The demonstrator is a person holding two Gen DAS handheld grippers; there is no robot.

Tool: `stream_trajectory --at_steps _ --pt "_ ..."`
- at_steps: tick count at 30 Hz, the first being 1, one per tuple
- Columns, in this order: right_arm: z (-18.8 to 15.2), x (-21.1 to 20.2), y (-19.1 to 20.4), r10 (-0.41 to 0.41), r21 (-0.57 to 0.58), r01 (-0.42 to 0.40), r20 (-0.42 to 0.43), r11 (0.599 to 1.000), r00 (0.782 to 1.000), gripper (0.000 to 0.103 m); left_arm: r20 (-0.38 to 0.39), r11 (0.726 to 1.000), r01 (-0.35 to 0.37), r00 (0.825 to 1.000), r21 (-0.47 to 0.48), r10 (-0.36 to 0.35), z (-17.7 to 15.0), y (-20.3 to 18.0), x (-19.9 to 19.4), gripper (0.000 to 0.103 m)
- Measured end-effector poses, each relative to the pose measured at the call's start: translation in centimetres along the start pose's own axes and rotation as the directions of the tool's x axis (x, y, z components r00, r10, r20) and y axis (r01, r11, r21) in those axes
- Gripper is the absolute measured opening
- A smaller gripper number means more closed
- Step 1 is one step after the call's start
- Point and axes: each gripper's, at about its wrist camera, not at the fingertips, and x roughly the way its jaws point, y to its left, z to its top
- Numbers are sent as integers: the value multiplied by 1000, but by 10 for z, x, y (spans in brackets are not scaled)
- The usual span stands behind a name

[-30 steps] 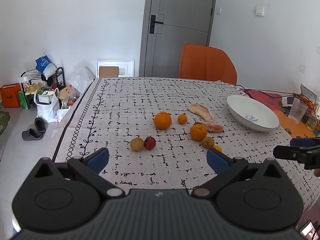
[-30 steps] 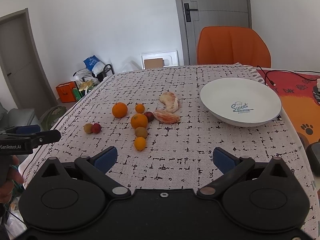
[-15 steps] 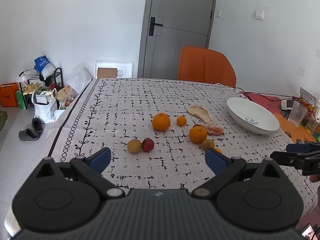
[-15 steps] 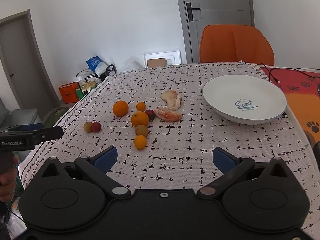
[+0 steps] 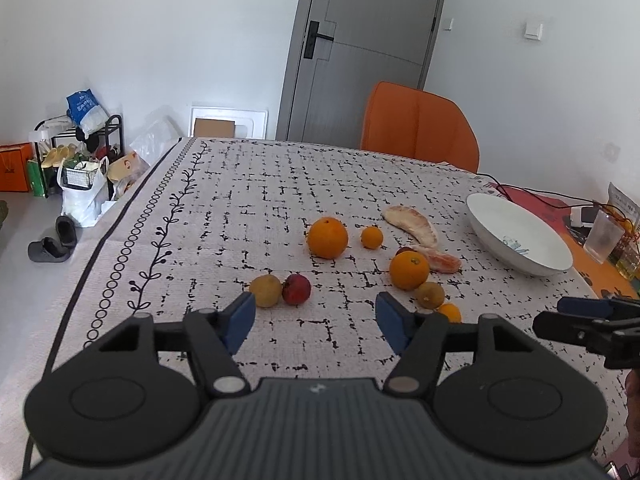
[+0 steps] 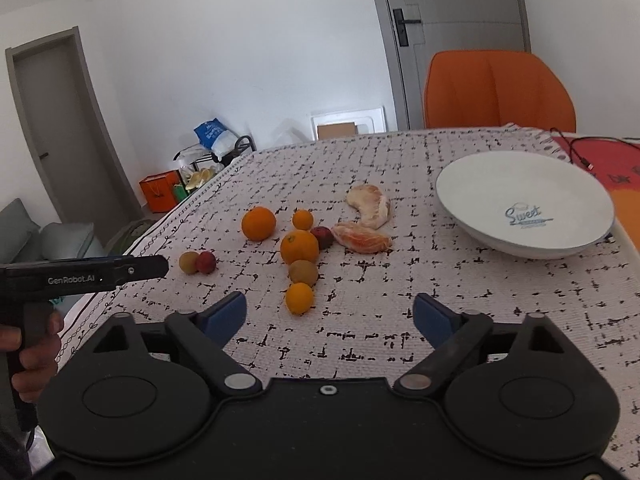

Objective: Organize fruits
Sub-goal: 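Grasp the small tangerine with the right tool while the left tool grasps the red plum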

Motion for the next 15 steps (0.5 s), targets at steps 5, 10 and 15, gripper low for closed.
stream_trajectory --at_steps 5,10,15 --pt "0 13 2 21 -7 -21 -13 1000 1000 76 -22 1000 8 1000 -1 -8 1 1 15 50" --pt "0 30 1 50 12 -49 -44 999 998 64 -31 1000 3 1000 7 -2 -1 1 27 46" --pt "0 46 -1 87 44 -84 -68 995 994 54 -45 1000 3 999 18 -2 -2 1 38 41"
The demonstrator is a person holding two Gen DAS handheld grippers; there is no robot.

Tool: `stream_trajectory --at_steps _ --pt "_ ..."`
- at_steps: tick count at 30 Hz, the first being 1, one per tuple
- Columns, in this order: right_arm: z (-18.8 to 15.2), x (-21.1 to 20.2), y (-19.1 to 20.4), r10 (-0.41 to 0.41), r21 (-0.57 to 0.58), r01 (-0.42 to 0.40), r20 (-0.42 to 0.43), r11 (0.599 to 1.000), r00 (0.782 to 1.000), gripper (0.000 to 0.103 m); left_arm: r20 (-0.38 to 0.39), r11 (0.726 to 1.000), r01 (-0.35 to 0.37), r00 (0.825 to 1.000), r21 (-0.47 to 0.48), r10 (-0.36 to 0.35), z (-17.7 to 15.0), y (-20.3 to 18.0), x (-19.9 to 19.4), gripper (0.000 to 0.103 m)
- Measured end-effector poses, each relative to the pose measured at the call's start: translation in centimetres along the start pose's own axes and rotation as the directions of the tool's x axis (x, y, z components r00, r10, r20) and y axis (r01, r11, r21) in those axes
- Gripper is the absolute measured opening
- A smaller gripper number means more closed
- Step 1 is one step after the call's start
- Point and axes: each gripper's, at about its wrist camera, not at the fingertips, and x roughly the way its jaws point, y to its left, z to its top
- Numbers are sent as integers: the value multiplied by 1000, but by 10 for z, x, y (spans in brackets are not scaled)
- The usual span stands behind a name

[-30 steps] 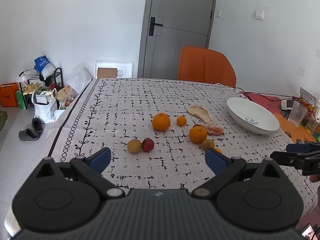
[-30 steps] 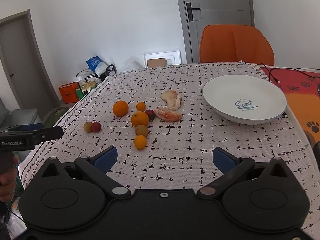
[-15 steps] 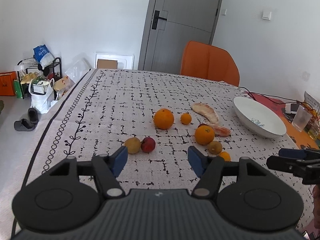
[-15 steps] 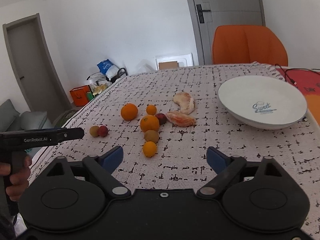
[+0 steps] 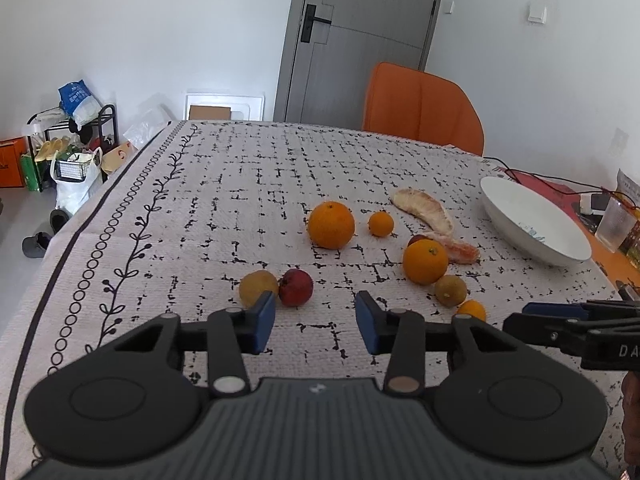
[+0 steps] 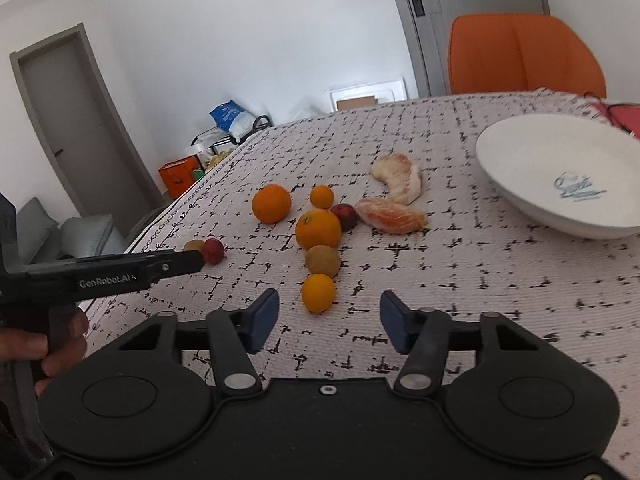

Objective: Organize fruits
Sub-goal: 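Grasp the small tangerine with the right tool while the left tool grasps the red plum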

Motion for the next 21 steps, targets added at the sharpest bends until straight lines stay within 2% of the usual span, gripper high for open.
stream_trajectory --at_steps 3,9,12,21 --pt "1 8 1 5 -1 -5 -6 1000 1000 54 -11 1000 -2 1000 1 2 -1 1 7 36" --pt "3 25 -2 27 16 -26 -36 1000 999 41 -19 1000 1 1000 6 -1 1 2 18 34" --pt "5 30 -3 42 17 -41 -41 999 998 21 -24 1000 1 1000 9 0 2 1 22 34" --pt "7 22 -16 27 42 -27 -19 999 999 20 -22 999 -29 999 18 30 5 0 33 34"
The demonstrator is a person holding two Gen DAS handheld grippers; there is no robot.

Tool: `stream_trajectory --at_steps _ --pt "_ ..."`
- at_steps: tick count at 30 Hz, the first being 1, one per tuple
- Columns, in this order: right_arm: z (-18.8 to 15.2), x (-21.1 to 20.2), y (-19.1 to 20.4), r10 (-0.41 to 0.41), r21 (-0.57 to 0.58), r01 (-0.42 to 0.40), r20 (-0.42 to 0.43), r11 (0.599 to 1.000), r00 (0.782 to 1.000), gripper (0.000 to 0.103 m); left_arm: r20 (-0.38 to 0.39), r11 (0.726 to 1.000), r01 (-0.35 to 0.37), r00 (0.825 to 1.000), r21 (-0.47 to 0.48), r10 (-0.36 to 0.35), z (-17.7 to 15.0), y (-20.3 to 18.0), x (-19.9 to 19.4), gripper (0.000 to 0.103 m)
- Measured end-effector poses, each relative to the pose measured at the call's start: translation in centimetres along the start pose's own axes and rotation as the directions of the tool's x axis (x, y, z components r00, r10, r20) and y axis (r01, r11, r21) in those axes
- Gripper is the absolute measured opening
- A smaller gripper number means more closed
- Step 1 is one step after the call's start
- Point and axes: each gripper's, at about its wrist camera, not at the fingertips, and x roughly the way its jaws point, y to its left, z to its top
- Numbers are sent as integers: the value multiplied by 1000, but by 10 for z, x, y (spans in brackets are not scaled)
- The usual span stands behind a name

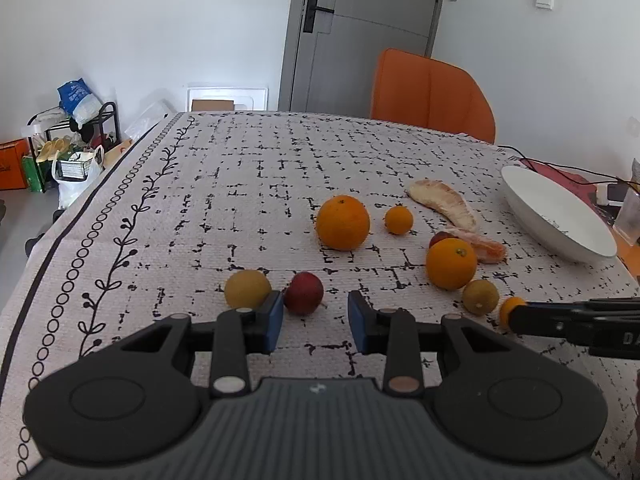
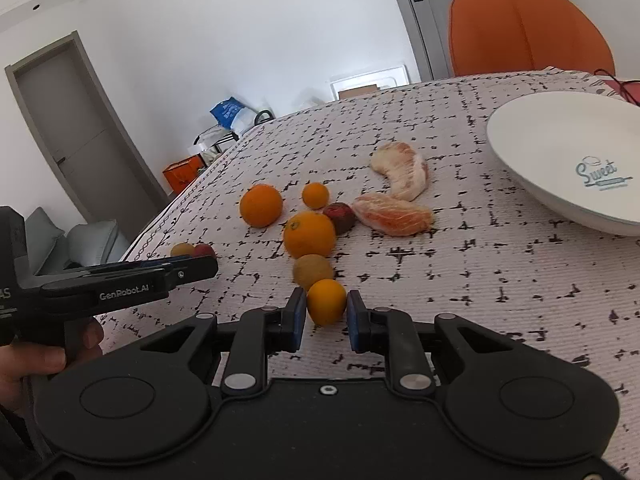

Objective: Organize fruits
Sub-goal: 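Grasp the small tangerine with the right tool while the left tool grasps the red plum, then carry the tangerine and plum to the white bowl and open both tools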

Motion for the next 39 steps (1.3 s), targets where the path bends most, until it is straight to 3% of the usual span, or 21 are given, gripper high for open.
stream_trajectory --at_steps 7,11,15,39 --pt "-1 -8 -7 -24 17 23 22 1000 999 20 6 1000 -22 1000 12 22 1 -1 7 32" --pt "-2 -13 -11 -37 24 36 42 999 998 20 13 999 -36 999 29 36 2 -4 10 23" --pt "-3 -20 -16 -42 31 40 59 999 997 20 17 998 -48 999 30 48 4 -7 12 21" --pt "3 -70 -62 -120 112 101 182 989 976 20 92 984 95 990 149 -110 28 -83 -11 21"
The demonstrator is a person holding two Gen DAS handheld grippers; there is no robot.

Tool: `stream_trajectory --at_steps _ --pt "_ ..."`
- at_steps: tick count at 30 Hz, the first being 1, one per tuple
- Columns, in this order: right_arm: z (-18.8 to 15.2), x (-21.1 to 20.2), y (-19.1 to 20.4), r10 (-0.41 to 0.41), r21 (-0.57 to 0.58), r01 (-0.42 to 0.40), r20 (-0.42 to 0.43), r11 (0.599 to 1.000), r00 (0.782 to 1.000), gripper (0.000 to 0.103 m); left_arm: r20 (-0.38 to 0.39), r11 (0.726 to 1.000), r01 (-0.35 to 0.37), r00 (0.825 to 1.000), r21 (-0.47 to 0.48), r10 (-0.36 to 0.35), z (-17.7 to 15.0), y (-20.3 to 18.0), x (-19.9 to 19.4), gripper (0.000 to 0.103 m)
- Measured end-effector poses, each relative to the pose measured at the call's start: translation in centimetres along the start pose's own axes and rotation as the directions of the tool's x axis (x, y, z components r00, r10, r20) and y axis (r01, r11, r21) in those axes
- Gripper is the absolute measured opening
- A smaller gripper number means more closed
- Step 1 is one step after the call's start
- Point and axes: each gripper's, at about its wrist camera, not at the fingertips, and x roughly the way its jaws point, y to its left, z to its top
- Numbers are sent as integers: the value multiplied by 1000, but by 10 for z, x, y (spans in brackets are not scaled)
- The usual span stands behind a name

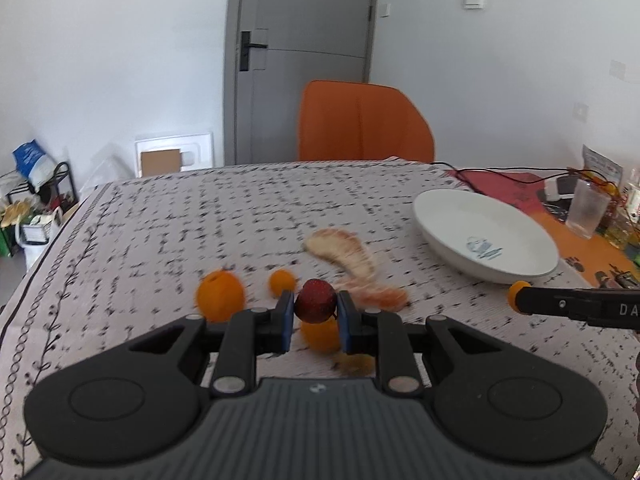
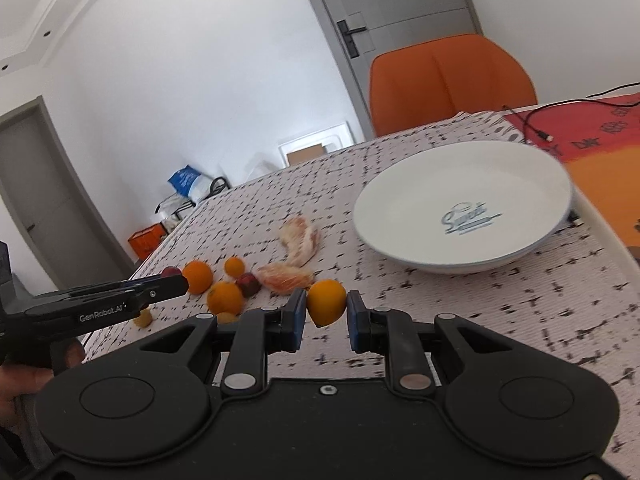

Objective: Organize fruits
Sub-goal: 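Carry the tangerine and plum to the white bowl and open both tools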

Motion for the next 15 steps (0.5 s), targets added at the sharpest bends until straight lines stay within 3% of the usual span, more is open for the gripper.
stream_trajectory --at_steps 15 --pt "13 -10 -39 -67 31 65 60 997 996 20 13 994 89 996 62 -90 19 -46 21 21"
